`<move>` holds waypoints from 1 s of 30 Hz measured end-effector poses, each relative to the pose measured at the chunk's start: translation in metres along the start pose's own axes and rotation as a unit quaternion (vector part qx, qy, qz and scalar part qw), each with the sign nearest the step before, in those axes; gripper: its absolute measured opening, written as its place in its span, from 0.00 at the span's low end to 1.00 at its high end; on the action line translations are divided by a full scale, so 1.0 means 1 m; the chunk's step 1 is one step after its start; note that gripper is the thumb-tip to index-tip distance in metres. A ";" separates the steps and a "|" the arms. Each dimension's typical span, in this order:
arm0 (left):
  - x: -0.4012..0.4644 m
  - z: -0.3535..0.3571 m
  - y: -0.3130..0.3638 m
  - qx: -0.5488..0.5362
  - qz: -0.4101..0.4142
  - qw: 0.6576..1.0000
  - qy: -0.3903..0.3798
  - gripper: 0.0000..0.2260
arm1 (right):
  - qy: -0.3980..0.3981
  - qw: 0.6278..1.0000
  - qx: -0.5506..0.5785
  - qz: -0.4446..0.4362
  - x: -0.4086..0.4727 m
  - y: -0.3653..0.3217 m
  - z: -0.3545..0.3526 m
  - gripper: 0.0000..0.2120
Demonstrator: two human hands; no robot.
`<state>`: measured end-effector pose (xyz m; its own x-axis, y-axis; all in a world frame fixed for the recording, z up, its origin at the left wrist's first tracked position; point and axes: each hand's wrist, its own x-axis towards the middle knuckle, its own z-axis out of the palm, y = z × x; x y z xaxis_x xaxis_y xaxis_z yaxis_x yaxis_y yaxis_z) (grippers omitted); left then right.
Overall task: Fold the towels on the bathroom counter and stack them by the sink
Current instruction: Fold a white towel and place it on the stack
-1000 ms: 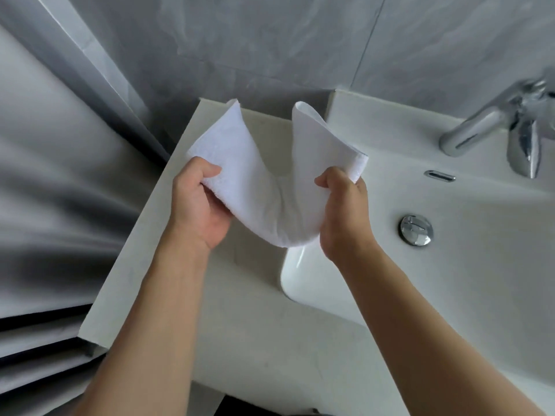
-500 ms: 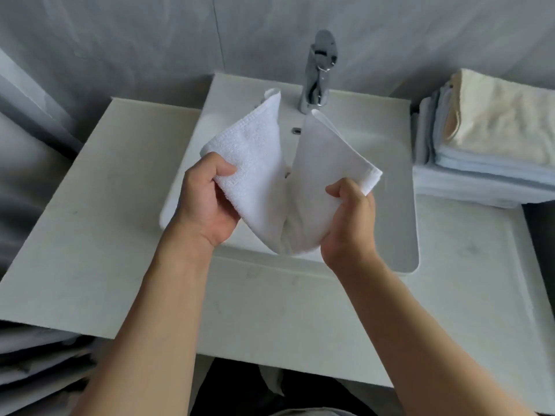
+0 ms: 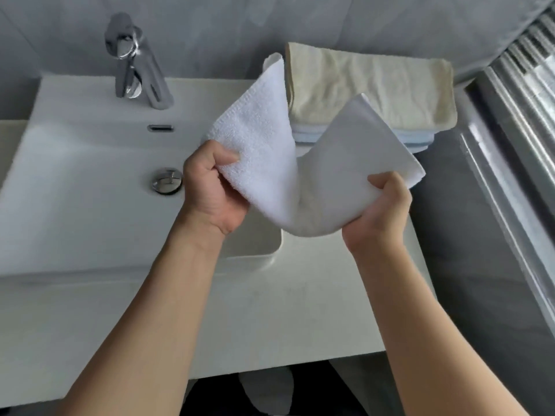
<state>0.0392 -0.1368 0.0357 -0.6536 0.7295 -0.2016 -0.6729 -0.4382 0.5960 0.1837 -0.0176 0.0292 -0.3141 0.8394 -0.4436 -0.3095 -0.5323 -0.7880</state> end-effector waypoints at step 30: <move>0.202 0.119 -0.105 -0.221 0.136 0.964 0.063 0.22 | -0.097 0.983 0.155 0.023 0.246 -0.146 -0.014 0.21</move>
<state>0.0195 0.1191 0.0253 -0.8451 0.4986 -0.1928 -0.5339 -0.8055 0.2572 0.1646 0.2685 0.0290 -0.4894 0.7934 -0.3619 -0.5406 -0.6017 -0.5880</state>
